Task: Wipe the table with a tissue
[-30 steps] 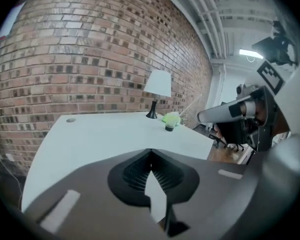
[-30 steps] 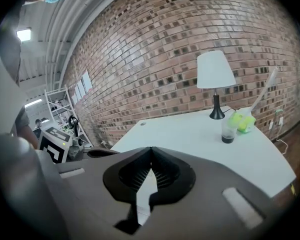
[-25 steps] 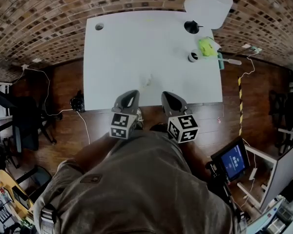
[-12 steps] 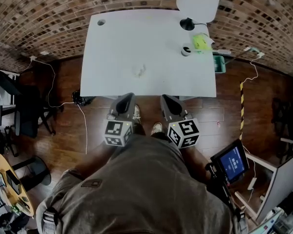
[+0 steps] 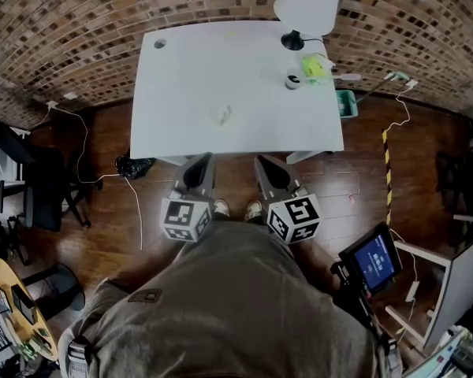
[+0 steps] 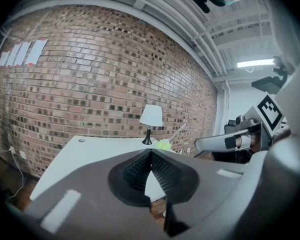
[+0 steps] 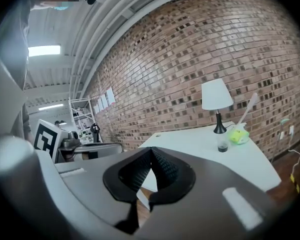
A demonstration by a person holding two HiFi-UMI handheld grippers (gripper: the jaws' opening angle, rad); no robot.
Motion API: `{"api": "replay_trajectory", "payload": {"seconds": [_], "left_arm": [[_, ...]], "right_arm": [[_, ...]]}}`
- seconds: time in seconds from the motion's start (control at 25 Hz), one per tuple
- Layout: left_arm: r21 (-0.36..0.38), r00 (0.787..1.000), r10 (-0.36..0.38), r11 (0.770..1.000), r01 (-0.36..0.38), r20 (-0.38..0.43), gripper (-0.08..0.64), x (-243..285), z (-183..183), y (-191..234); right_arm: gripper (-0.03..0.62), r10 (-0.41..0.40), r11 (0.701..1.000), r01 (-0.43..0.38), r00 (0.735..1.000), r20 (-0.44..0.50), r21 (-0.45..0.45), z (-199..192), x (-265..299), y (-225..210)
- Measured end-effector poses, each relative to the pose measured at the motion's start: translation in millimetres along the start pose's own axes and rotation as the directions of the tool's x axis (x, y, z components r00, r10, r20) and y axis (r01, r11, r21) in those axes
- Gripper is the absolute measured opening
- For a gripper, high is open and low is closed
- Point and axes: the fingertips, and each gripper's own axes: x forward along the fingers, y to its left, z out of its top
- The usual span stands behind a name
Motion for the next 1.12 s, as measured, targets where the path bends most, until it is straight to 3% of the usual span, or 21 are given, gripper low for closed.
{"api": "replay_trajectory", "payload": {"seconds": [1.12], "left_arm": [[-0.035, 1.000, -0.013, 0.999, 0.014, 0.006, 0.002, -19.2, -3.8, 15.5]], "right_arm": [[0.009, -0.022, 0.999, 0.022, 1.000, 0.008, -0.037, -6.0, 8.7, 25.1]]}}
